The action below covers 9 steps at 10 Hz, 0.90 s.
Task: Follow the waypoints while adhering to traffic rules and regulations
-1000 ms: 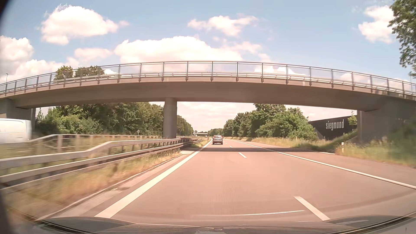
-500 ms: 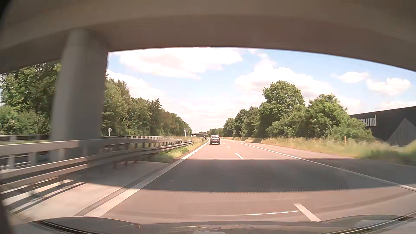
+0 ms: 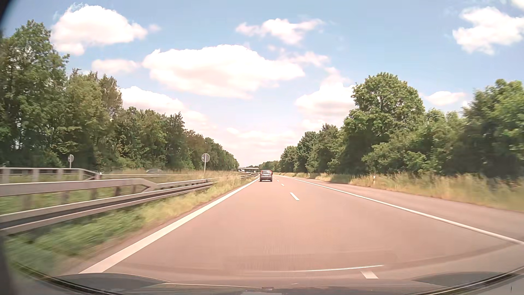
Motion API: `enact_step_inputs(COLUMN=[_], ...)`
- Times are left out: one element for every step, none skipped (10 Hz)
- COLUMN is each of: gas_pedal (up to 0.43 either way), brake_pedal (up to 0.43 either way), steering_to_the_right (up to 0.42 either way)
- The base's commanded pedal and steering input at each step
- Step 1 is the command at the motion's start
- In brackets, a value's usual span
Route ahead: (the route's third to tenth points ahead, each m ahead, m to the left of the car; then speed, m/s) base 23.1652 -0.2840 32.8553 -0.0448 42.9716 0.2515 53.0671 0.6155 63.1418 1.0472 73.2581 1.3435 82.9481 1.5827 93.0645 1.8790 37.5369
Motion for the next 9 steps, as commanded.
enact_step_inputs(gas_pedal=[0.429,0.429,0.429,0.429,0.429,0.429,0.429,0.429,0.429], brake_pedal=[0.006,0.012,0.006,0.012,0.012,0.012,0.012,0.012,0.012], steering_to_the_right=[0.003,0.003,0.002,0.002,0.002,0.002,0.002,0.001,0.001])
